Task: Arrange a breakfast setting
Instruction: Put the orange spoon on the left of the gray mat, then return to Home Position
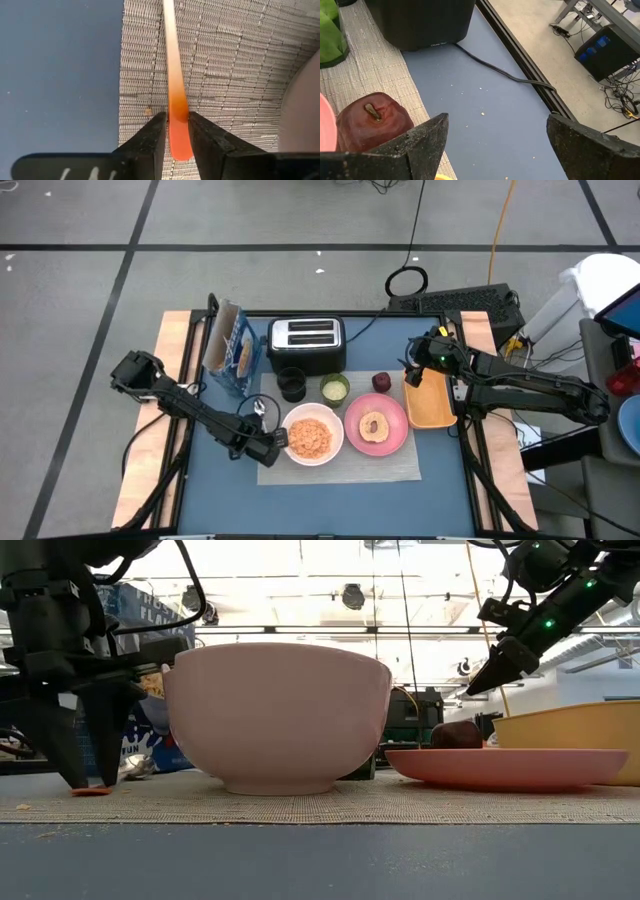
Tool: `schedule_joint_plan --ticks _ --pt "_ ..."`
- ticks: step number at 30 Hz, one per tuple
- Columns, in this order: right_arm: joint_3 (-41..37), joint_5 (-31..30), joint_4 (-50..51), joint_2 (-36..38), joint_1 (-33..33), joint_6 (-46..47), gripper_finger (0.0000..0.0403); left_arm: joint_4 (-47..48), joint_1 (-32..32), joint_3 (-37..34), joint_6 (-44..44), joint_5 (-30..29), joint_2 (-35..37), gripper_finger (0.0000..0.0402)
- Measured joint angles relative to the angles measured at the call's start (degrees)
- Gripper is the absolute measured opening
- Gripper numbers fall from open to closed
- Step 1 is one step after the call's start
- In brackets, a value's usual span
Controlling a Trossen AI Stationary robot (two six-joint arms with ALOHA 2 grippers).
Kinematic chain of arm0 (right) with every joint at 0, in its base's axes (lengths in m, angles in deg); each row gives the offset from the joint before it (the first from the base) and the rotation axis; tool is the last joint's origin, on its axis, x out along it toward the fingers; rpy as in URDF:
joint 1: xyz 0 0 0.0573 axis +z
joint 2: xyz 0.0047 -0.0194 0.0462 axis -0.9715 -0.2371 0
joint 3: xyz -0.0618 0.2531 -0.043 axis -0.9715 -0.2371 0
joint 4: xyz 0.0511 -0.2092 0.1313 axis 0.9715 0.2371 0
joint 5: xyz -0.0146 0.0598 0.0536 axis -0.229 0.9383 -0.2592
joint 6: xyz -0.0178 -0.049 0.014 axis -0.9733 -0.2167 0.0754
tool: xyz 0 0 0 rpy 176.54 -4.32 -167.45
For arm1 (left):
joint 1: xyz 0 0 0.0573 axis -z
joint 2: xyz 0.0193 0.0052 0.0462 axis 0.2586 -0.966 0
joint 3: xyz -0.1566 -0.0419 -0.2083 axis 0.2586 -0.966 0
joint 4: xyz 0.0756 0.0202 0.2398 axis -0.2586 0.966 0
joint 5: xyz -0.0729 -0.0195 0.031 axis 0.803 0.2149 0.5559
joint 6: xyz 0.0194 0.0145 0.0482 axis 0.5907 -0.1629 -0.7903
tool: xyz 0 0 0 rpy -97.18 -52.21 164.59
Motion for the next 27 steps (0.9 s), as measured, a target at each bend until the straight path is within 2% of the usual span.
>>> schedule_joint_plan --ticks 7,16,20,27 --pt "0.00 -0.02 0.00 -0.01 0.01 -0.01 0.0325 1.12 0.00 0.01 -0.32 2.20 0.04 0.0094" --pt "0.00 -0.01 0.00 -0.01 0.00 -0.01 0.0325 4.46 0.11 0.00 -0.38 7.74 0.75 0.0095" --pt "0.00 -0.02 0.02 -0.01 0.00 0.00 0.0325 9.03 0.15 -0.28 -0.17 9.24 2.75 0.0095" --pt "0.00 -0.02 0.02 -0.01 0.01 0.00 0.0325 12.43 0.15 -0.31 0.17 8.43 6.48 0.0095"
